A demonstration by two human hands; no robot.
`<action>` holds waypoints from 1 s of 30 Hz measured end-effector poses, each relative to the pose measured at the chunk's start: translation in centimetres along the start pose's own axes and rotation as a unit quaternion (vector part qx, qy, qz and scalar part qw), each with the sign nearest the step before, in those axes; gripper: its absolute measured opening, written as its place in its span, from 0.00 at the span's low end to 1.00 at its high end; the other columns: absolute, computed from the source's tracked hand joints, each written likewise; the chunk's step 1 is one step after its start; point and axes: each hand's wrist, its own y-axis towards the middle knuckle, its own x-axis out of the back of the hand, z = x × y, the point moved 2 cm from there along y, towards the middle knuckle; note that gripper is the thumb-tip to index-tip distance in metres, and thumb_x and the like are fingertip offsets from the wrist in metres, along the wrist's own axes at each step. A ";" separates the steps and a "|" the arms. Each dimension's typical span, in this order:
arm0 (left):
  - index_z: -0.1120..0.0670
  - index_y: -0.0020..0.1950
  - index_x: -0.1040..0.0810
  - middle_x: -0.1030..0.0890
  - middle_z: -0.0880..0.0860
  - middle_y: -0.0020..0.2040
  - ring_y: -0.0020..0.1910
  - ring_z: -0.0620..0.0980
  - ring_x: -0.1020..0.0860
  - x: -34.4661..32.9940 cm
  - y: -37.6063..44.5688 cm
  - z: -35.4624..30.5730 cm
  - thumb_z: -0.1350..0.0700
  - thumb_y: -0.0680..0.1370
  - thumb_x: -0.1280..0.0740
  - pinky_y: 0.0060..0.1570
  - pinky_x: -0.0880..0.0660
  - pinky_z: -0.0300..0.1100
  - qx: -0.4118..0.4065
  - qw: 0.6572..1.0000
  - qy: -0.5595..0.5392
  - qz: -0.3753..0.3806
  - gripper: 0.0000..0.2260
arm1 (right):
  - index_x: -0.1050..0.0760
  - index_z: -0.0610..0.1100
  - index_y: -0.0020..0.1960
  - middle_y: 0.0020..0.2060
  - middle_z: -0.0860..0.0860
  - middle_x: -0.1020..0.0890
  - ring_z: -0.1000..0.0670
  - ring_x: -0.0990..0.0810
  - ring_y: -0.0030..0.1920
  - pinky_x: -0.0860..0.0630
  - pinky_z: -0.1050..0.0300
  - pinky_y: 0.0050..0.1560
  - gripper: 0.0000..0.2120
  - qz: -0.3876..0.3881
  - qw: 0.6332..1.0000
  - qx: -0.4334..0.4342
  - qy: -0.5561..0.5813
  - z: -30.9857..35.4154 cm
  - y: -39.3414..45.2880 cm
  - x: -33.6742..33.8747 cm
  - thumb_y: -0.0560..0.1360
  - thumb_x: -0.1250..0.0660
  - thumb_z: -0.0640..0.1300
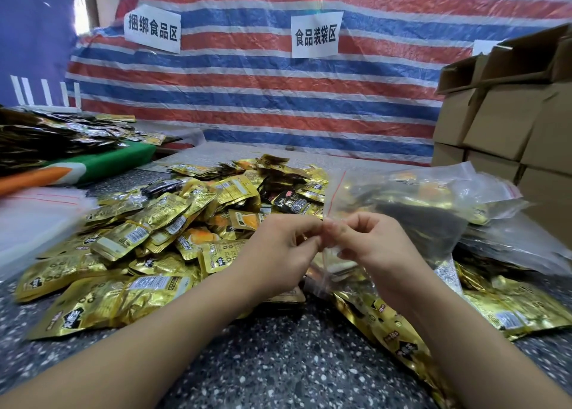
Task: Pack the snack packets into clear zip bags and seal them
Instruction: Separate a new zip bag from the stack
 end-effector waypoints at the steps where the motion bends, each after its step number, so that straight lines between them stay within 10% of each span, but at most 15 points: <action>1: 0.55 0.46 0.16 0.20 0.44 0.33 0.30 0.38 0.28 0.1 0.1 0.0 0.61 0.79 0.33 0.31 0.32 0.34 0.009 1.000 -0.008 -0.002 0.06 | 0.23 0.38 0.38 0.32 0.47 0.17 0.51 0.21 0.34 0.26 0.57 0.36 0.18 -0.010 1.000 -0.005 0.012 0.0 0.1 0.1 0.65 0.26 0.53; 7: 0.49 0.52 0.20 0.24 0.42 0.31 0.24 0.41 0.31 1.1 0.6 0.7 0.57 0.81 0.37 0.25 0.35 0.32 0.074 0.994 0.029 -0.070 0.07 | 0.29 0.26 0.42 0.32 0.31 0.22 0.43 0.18 0.28 0.18 0.48 0.30 0.14 -0.147 0.989 -0.003 0.034 -0.5 1.1 1.5 0.79 0.36 0.38; 13: 0.37 0.74 0.36 0.22 0.46 0.32 0.24 0.42 0.32 0.8 -0.2 -1.0 0.56 0.80 0.42 0.26 0.35 0.39 -0.052 0.983 0.178 -0.002 0.24 | 0.30 0.46 0.27 0.22 0.46 0.27 0.47 0.20 0.23 0.21 0.50 0.27 0.20 -0.160 0.986 0.048 -0.022 -1.2 1.1 1.0 0.77 0.37 0.38; 20: 0.44 0.52 0.24 0.20 0.42 0.42 0.39 0.41 0.23 -0.3 -1.2 -2.1 0.29 0.75 0.47 0.39 0.23 0.42 -0.086 0.950 0.270 0.133 0.23 | 0.28 0.33 0.31 0.22 0.40 0.24 0.44 0.18 0.25 0.25 0.55 0.24 0.14 -0.185 0.983 0.010 0.011 -1.5 1.5 1.5 0.75 0.39 0.34; 24: 0.44 0.45 0.31 0.22 0.45 0.43 0.43 0.47 0.24 -0.1 -0.5 -0.9 0.45 0.82 0.41 0.43 0.24 0.44 -0.054 0.951 0.284 0.110 0.07 | 0.25 0.32 0.36 0.26 0.39 0.20 0.44 0.20 0.25 0.21 0.53 0.30 0.13 -0.200 0.979 -0.037 0.033 -1.0 1.6 2.4 0.77 0.38 0.38; 30: 0.46 0.34 0.34 0.30 0.43 0.28 0.30 0.40 0.30 1.5 0.3 0.7 0.44 0.82 0.43 0.29 0.39 0.34 -0.026 0.987 0.161 -0.009 0.17 | 0.34 0.43 0.27 0.15 0.53 0.32 0.54 0.31 0.18 0.34 0.58 0.29 0.20 -0.227 0.971 -0.056 -0.047 -0.3 1.5 3.8 0.77 0.35 0.40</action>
